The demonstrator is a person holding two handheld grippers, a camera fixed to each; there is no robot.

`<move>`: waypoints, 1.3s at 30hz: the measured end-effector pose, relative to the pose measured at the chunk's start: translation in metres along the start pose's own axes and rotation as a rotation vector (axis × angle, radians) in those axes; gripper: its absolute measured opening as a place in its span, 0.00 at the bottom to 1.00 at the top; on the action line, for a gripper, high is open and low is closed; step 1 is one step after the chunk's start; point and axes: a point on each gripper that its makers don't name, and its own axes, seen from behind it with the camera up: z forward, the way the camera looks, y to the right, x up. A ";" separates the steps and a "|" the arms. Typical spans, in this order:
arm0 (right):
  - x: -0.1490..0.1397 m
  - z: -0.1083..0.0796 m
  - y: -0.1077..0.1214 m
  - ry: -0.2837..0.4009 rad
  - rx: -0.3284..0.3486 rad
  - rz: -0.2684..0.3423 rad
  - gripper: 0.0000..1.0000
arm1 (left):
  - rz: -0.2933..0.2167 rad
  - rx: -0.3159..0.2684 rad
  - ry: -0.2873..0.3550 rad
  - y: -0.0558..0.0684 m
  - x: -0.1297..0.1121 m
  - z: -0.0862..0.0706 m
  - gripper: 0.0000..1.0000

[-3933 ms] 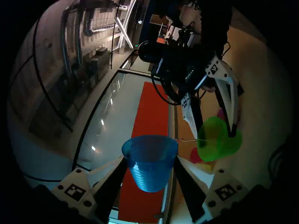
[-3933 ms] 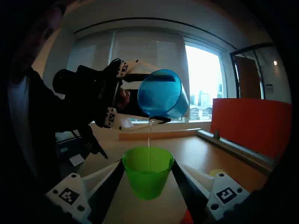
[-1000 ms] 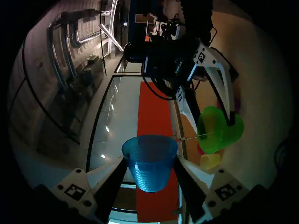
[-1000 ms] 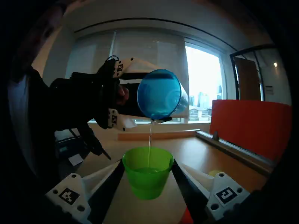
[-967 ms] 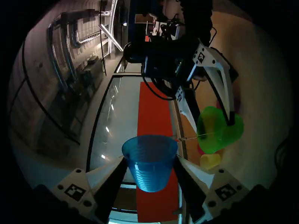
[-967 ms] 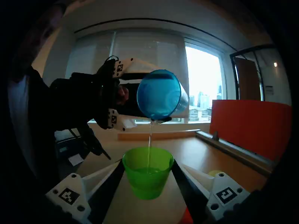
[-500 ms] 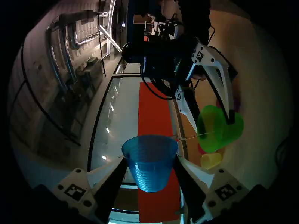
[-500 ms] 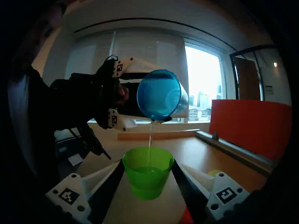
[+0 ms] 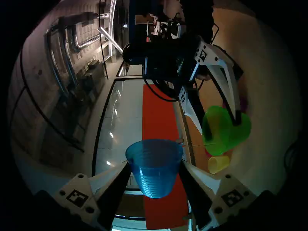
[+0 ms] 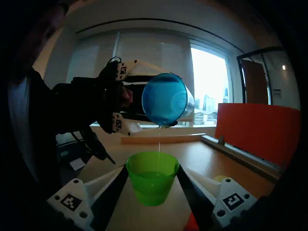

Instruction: Pour water

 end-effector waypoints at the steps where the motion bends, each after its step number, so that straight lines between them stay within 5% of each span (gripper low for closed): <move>1: 0.000 0.000 0.000 0.000 0.000 0.000 0.92 | 0.001 -0.001 0.000 0.000 0.000 0.000 0.83; 26: 0.001 0.000 0.000 -0.002 -0.002 -0.003 0.92 | 0.001 -0.007 -0.007 0.006 -0.003 0.003 0.83; 39: 0.003 0.000 0.000 -0.001 -0.009 -0.004 0.92 | -0.103 -0.005 -0.020 0.007 -0.008 0.001 0.83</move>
